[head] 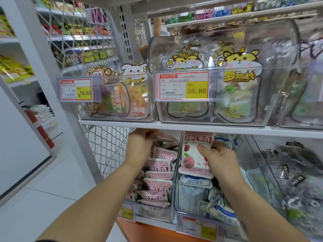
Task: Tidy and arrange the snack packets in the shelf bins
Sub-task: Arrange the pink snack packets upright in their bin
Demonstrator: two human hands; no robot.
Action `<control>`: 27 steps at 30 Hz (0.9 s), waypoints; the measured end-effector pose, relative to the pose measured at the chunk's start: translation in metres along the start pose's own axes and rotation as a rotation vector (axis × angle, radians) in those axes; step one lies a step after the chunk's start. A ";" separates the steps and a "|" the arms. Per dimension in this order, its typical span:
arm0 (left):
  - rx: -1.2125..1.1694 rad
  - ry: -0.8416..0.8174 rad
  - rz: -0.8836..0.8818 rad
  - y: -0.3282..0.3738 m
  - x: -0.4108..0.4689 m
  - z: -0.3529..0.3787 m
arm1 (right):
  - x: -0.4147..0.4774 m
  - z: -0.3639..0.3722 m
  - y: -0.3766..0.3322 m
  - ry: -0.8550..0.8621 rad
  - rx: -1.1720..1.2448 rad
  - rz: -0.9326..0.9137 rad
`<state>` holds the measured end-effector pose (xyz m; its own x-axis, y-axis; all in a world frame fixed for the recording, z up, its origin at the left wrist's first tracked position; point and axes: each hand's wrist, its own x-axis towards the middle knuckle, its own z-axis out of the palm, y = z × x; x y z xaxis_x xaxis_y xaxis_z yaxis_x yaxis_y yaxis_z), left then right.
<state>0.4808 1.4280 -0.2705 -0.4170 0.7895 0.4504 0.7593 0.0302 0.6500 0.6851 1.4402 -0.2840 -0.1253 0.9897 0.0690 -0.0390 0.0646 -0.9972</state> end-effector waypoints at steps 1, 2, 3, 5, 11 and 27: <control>-0.071 0.029 -0.031 0.004 -0.009 -0.008 | -0.001 -0.001 -0.001 -0.014 0.018 0.015; -0.151 0.055 -0.070 0.007 -0.018 -0.015 | -0.003 -0.003 -0.001 -0.040 0.034 0.033; -0.237 0.084 -0.114 0.010 -0.029 -0.022 | -0.005 -0.003 -0.003 -0.076 0.049 0.052; -0.405 0.130 -0.192 0.017 -0.050 -0.035 | -0.012 -0.002 -0.005 -0.171 0.095 0.101; -0.793 0.123 -0.465 0.018 -0.082 -0.062 | -0.033 0.006 -0.010 -0.312 0.200 0.180; -1.217 -0.134 -0.881 0.054 -0.093 -0.057 | -0.065 0.004 -0.015 -0.489 0.298 0.236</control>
<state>0.5317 1.3214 -0.2426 -0.4072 0.8405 -0.3574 -0.5961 0.0519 0.8012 0.6897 1.3739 -0.2734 -0.6014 0.7953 -0.0760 -0.2210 -0.2570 -0.9408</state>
